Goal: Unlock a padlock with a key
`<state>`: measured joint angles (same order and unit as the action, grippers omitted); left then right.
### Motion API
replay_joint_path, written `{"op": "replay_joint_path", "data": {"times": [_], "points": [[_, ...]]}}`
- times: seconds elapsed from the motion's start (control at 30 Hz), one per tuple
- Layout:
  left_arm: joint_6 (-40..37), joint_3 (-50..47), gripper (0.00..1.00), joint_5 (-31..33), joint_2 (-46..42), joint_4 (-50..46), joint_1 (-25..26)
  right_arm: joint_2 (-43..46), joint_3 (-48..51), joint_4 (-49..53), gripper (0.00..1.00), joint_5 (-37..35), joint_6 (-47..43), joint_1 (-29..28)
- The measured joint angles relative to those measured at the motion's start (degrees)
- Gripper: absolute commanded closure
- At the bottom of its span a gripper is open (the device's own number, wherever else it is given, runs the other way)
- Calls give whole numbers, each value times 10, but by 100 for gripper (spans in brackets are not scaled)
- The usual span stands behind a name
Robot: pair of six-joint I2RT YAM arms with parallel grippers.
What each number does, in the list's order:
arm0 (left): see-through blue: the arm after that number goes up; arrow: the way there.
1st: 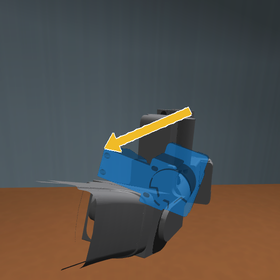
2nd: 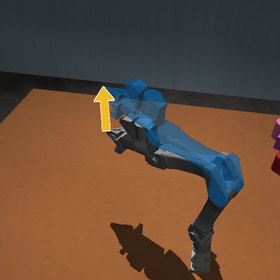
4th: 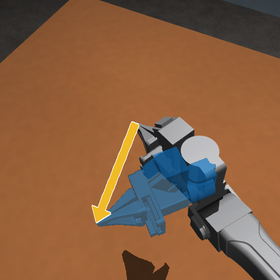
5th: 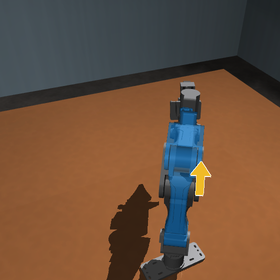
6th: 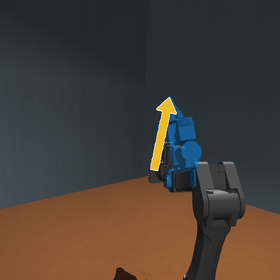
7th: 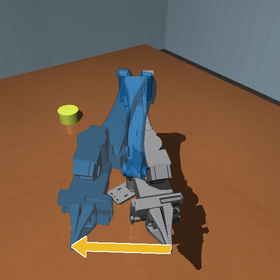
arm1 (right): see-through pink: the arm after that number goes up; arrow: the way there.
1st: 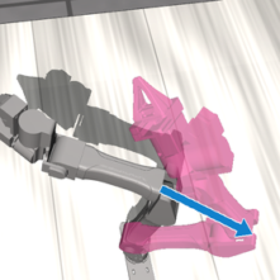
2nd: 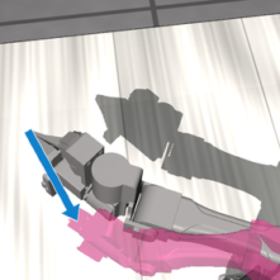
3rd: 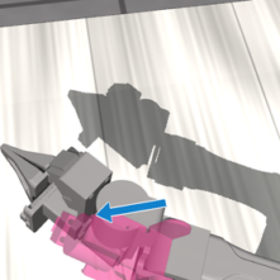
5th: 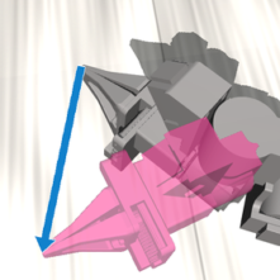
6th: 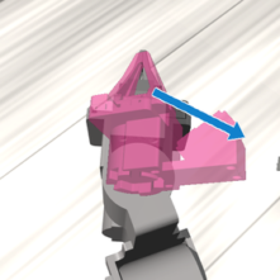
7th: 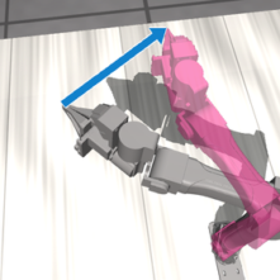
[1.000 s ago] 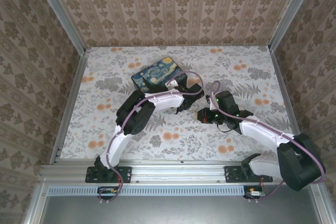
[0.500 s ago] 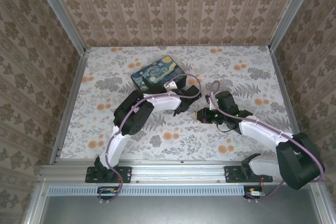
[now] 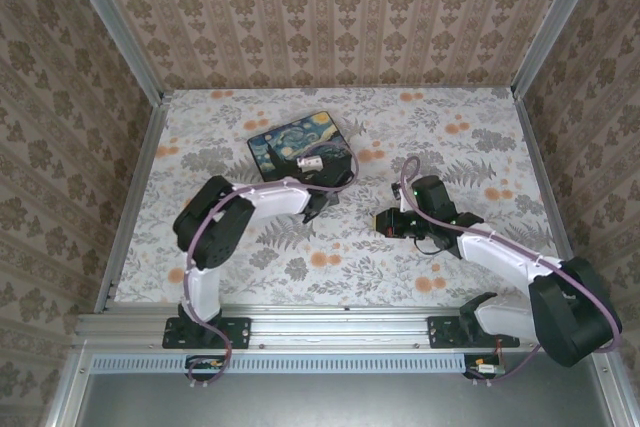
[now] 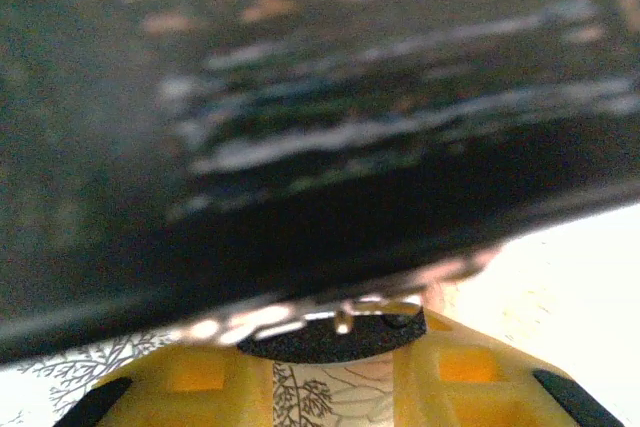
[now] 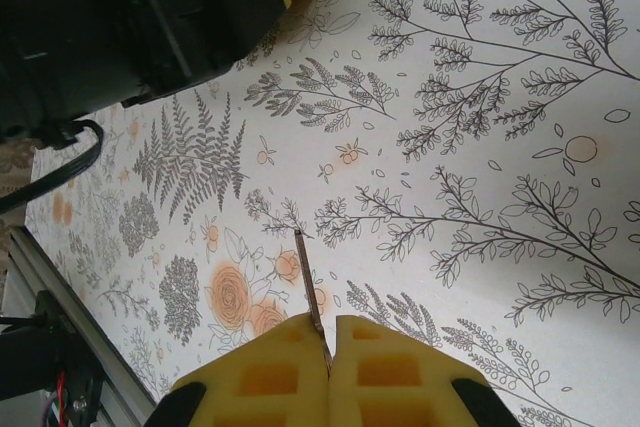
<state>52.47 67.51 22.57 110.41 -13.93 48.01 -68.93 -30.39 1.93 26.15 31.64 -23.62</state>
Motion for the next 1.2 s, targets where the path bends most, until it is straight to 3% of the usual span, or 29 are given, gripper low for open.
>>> {"op": "replay_joint_path", "data": {"times": [0.1,0.3,0.7,0.9,1.2], "points": [[-30,-34,89,-73,-34,37,-19,3,0,0,100,0,0,0],[-59,-43,88,-189,-63,53,-47,6,3,0,100,0,2,-2],[-44,-42,87,-333,-80,57,-87,6,3,0,100,0,9,-18],[-36,-27,78,-345,-83,32,-90,6,3,0,100,-4,11,-22],[-39,-104,39,-274,-83,133,-58,0,-7,16,100,-13,10,-22]]}}
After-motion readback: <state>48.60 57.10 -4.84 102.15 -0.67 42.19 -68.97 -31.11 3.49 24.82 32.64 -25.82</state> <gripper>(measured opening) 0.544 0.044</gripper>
